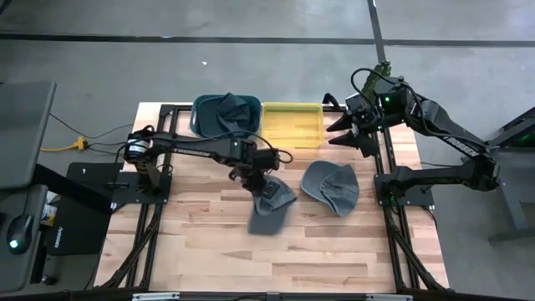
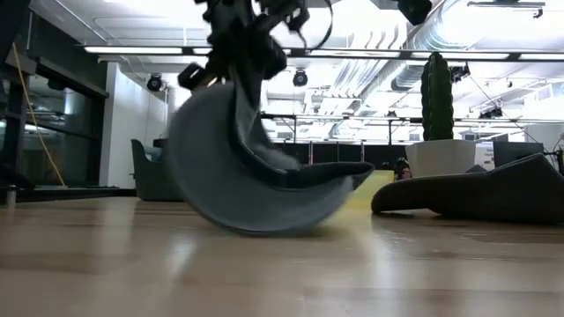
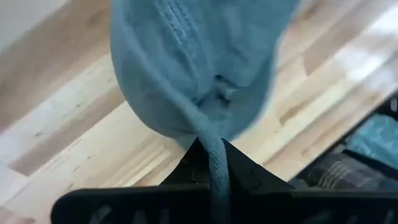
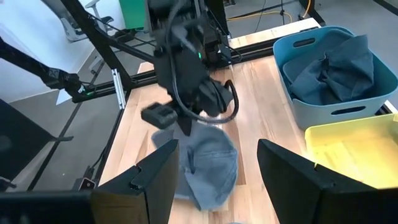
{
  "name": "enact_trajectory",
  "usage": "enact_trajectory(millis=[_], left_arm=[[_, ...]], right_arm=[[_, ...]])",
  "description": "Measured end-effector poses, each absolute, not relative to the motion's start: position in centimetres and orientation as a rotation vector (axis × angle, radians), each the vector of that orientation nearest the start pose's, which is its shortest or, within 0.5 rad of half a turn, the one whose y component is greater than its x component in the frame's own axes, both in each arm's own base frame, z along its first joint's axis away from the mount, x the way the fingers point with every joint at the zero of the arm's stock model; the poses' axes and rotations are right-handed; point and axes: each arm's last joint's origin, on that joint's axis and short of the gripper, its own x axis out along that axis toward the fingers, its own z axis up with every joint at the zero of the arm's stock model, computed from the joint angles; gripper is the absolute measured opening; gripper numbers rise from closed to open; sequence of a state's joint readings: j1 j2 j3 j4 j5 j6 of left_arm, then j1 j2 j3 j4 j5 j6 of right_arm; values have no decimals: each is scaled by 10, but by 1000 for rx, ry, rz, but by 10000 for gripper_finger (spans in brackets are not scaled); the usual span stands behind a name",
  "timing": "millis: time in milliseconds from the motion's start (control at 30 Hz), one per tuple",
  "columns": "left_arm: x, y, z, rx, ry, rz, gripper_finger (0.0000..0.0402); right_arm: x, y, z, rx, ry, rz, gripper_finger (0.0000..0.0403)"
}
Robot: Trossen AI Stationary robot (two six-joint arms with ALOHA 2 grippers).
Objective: Pick & Place hat
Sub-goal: Put the left gray cap into the yellow bin
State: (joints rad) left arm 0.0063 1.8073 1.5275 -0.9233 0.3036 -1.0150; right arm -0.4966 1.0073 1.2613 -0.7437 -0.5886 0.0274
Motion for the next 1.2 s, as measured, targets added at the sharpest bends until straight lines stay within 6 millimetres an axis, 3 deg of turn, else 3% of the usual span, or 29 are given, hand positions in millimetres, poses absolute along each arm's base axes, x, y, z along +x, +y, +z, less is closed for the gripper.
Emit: enact_trajectory(millis=[467,633,1000,1200], left_arm=[[370,-2,332,-794,1109,303,0],[371,11,350,-767,1033,328,0],[367,40,376,-689,938,346,0],[366,45,377,-652,929,353,0]], right_arm=[[171,-73,408,207,356,169,211],[182,-78,403,239,382,163,211],[217,-91,378,276,482,218,256],[236,-100,364,293,518,218,268]])
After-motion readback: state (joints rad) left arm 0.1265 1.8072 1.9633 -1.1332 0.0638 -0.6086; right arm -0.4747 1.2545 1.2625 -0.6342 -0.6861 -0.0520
